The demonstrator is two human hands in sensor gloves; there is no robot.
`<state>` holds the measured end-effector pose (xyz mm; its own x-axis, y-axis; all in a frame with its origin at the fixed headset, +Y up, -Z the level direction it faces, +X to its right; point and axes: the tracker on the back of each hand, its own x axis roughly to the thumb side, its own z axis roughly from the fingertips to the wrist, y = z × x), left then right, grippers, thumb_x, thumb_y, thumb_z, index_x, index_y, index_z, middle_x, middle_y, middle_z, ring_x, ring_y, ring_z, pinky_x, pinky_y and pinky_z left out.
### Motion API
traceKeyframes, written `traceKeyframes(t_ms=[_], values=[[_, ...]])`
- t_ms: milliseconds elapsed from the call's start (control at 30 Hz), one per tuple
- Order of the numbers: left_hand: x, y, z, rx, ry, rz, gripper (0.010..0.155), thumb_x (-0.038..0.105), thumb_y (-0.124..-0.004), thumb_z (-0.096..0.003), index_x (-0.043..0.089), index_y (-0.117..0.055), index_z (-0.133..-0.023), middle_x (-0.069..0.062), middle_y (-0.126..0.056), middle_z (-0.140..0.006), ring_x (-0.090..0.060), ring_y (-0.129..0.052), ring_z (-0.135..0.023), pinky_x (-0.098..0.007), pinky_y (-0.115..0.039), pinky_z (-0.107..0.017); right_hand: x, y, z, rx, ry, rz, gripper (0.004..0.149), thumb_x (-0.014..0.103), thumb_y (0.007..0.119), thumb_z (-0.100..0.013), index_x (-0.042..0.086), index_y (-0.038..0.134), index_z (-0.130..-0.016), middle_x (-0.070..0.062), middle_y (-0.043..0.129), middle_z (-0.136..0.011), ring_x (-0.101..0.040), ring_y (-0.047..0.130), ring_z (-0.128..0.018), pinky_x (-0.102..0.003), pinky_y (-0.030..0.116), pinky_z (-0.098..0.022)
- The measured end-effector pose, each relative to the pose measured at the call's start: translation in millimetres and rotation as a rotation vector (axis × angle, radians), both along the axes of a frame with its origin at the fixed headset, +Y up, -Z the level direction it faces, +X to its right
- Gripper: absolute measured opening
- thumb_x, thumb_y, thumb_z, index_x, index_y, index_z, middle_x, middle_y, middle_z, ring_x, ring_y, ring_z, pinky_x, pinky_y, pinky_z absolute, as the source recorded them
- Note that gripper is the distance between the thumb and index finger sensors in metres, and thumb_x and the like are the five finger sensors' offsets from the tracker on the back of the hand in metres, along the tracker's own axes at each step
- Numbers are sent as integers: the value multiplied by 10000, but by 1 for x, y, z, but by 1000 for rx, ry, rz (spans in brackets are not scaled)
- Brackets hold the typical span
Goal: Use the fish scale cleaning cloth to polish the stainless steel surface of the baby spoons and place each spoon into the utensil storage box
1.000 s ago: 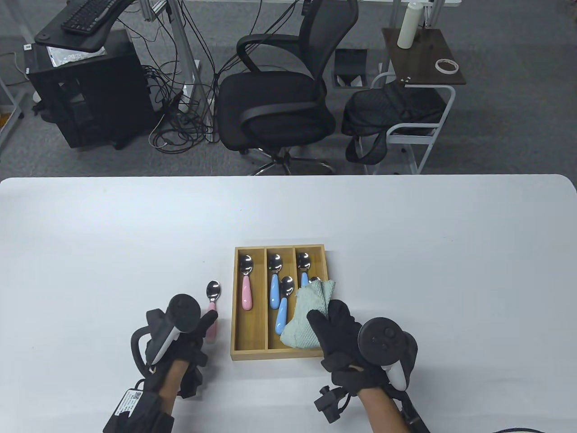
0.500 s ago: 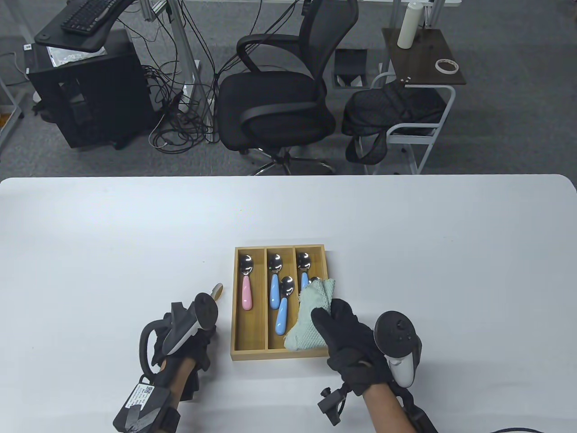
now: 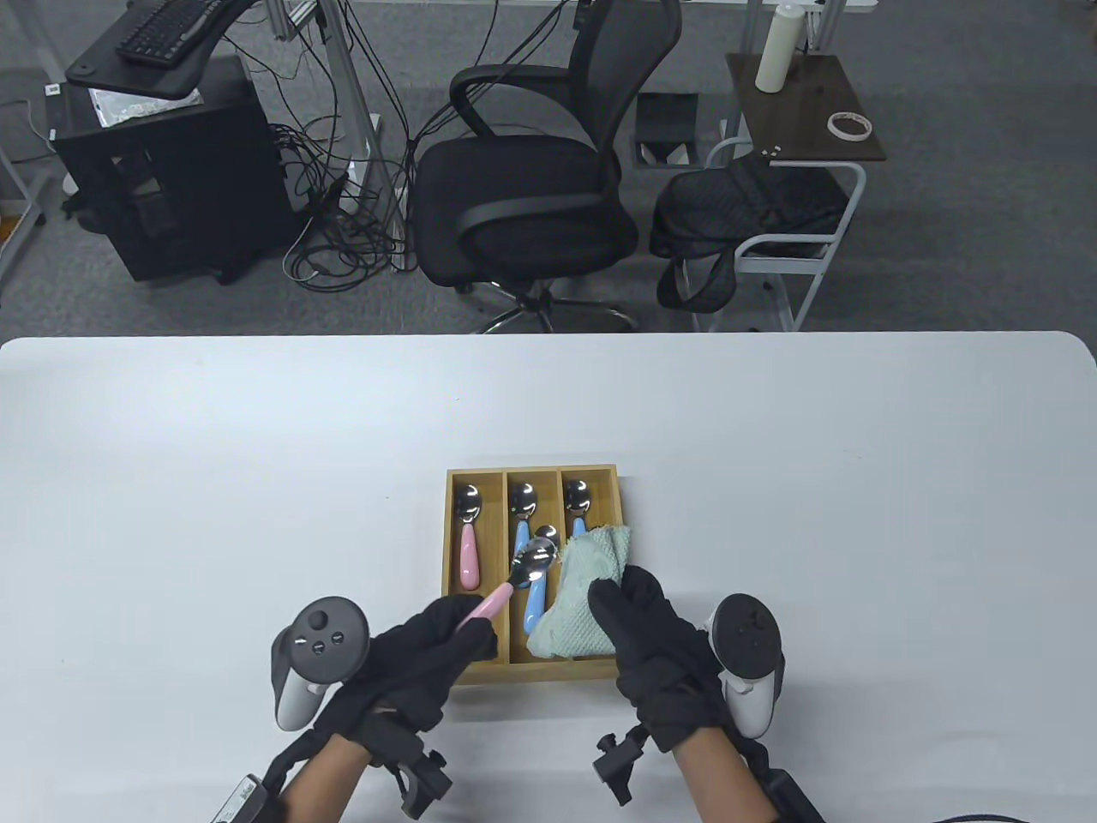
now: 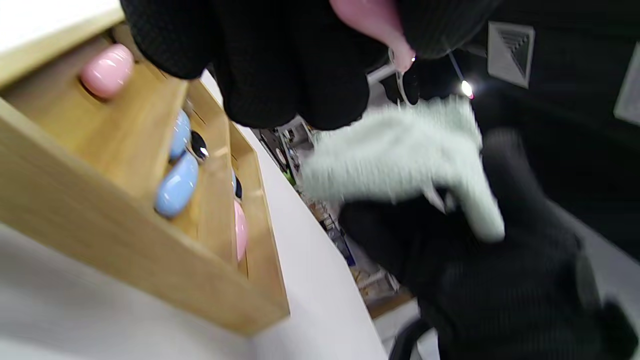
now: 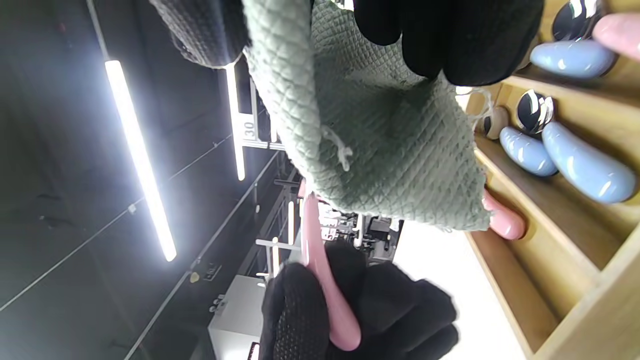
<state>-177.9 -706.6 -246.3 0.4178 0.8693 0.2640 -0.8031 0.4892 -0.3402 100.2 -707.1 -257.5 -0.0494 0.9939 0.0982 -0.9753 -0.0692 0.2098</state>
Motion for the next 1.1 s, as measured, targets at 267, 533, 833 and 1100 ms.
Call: traceKeyframes(t_ms=[267, 533, 833, 1100], values=[[20, -2, 12, 42, -47, -86, 513, 487, -656, -630, 140, -732, -1000, -20, -957, -771, -275, -990, -704, -556, -769, -613, -5, 1, 2, 40, 29, -46, 422, 393, 515, -682, 280, 423, -1078, -274, 494, -1101, -444, 761, -934, -542, 763, -681], [31, 1, 20, 113, -103, -154, 510, 500, -651, -626, 165, -731, -1002, 1, -959, -766, -262, -992, -695, -555, -765, -619, -5, 2, 0, 119, -84, 160, 782, 354, 854, -573, 65, 330, -1077, -59, 752, -926, -185, 949, -682, -330, 910, -543], [28, -3, 19, 92, -101, -142, 516, 501, -641, -628, 161, -727, -1007, -2, -957, -775, -265, -992, -698, -558, -762, -619, -11, 4, 4, 203, -113, 307, 539, 347, 623, -655, 50, 439, -1067, -100, 832, -849, -101, 1023, -564, -262, 962, -455], [25, -2, 18, 105, -83, -164, 512, 501, -647, -624, 169, -730, -1006, -3, -959, -780, -267, -993, -699, -561, -760, -620, -12, -3, 0, 89, 14, 101, 604, 214, 735, -646, 65, 342, -1080, -123, 708, -994, -230, 964, -790, -353, 915, -610]])
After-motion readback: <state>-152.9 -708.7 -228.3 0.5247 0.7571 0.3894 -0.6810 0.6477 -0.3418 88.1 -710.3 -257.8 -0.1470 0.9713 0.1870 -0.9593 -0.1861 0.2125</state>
